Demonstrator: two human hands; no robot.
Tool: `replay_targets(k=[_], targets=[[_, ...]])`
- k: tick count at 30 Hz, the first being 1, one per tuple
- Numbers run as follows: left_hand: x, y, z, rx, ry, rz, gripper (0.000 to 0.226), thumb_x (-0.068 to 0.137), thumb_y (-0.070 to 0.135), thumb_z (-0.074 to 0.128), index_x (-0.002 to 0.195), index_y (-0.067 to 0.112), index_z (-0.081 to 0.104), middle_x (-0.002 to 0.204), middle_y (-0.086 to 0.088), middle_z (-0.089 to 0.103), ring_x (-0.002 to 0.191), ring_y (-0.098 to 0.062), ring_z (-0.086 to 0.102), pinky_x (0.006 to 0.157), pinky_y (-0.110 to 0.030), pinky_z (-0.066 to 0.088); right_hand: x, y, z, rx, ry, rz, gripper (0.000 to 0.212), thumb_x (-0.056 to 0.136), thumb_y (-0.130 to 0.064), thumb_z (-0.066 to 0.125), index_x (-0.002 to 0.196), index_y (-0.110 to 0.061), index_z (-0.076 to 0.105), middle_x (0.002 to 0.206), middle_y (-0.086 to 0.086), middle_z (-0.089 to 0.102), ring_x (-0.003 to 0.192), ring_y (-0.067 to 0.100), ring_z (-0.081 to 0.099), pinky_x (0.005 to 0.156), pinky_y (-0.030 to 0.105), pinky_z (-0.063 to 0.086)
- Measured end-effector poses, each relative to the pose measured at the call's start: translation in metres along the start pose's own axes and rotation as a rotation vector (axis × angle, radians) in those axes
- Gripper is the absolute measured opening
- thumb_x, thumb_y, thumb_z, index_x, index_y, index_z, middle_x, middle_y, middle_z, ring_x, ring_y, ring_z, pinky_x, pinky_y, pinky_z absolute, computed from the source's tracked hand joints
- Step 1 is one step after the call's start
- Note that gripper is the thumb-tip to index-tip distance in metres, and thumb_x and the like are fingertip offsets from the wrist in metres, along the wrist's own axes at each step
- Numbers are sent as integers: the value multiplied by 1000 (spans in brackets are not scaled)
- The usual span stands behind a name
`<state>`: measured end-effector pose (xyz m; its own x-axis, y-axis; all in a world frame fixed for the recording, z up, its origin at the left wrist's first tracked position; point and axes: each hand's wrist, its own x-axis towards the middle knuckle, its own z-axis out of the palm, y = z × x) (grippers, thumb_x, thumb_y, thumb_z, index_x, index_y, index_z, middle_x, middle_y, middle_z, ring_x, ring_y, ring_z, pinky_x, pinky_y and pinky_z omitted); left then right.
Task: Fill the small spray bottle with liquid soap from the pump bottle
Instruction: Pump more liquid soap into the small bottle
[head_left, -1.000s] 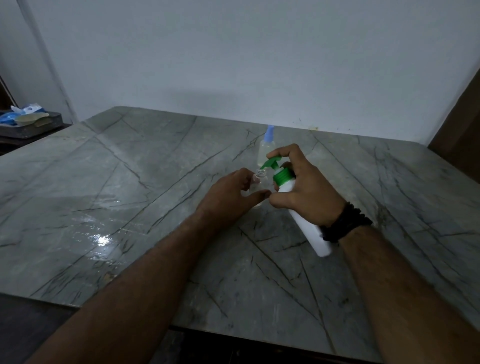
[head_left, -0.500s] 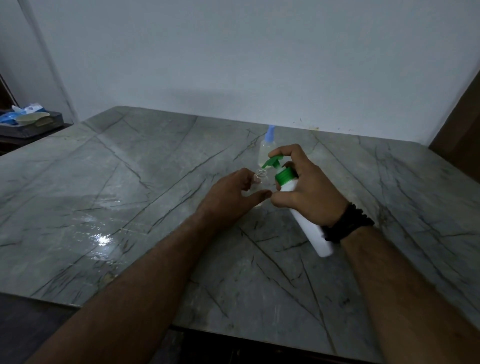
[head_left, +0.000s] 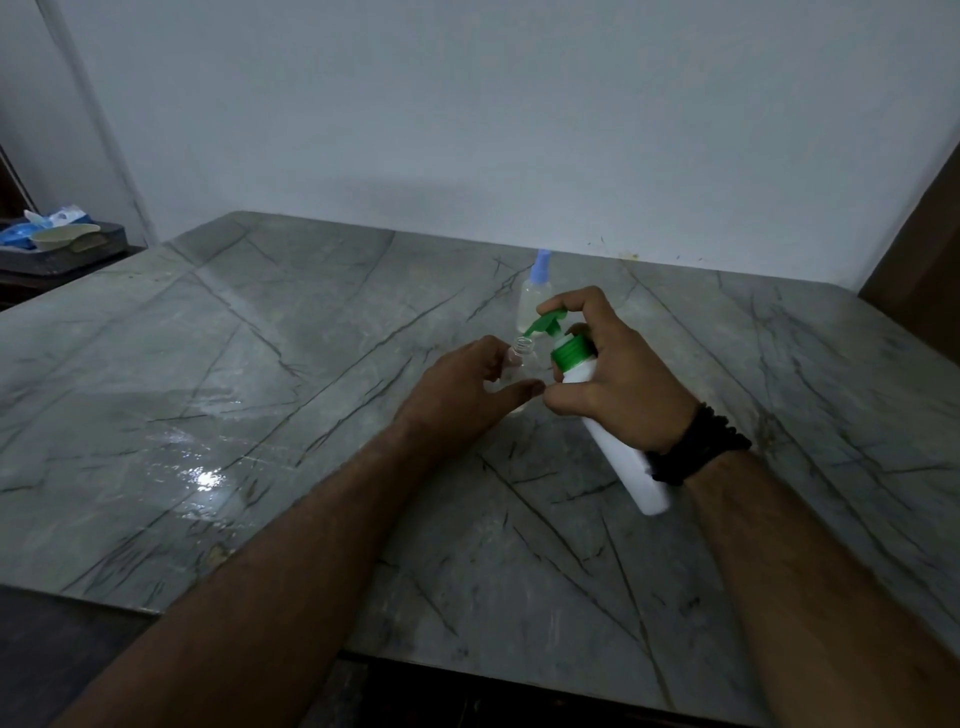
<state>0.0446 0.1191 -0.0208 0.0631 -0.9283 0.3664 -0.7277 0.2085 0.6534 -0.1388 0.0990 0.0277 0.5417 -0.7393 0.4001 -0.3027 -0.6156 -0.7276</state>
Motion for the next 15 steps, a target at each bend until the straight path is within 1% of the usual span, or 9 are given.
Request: replay_targets(k=[4, 8, 12, 15], targets=[[0, 1, 1, 0, -3, 3, 44, 80, 54, 66, 112, 24, 59, 109, 4, 63, 96, -10, 58, 83, -33, 51, -1, 0, -2, -1, -10, 7, 68, 70, -1, 78, 126, -21, 44, 87, -3, 60, 70, 14, 60, 64, 24, 49], [0, 1, 0, 22, 6, 7, 46, 79, 56, 66, 112, 24, 59, 108, 5, 63, 94, -9, 58, 80, -29, 50, -1, 0, 0, -6, -1, 5, 70, 69, -3, 78, 128, -22, 44, 88, -2, 60, 72, 18, 61, 66, 28, 50], [1, 0, 0, 28, -2, 3, 45, 80, 55, 65, 112, 25, 58, 103, 11, 59, 92, -7, 56, 74, -21, 45, 0, 1, 0, -6, 1, -3, 71, 69, -3, 79, 128, -24, 46, 86, -6, 61, 70, 14, 61, 65, 25, 50], [1, 1, 0, 14, 0, 5, 44, 80, 55, 66, 112, 25, 59, 105, 8, 62, 93, -8, 57, 77, -25, 47, 0, 1, 0, 2, -11, 0, 69, 69, -2, 78, 125, -23, 45, 85, -6, 61, 68, 10, 60, 63, 22, 50]])
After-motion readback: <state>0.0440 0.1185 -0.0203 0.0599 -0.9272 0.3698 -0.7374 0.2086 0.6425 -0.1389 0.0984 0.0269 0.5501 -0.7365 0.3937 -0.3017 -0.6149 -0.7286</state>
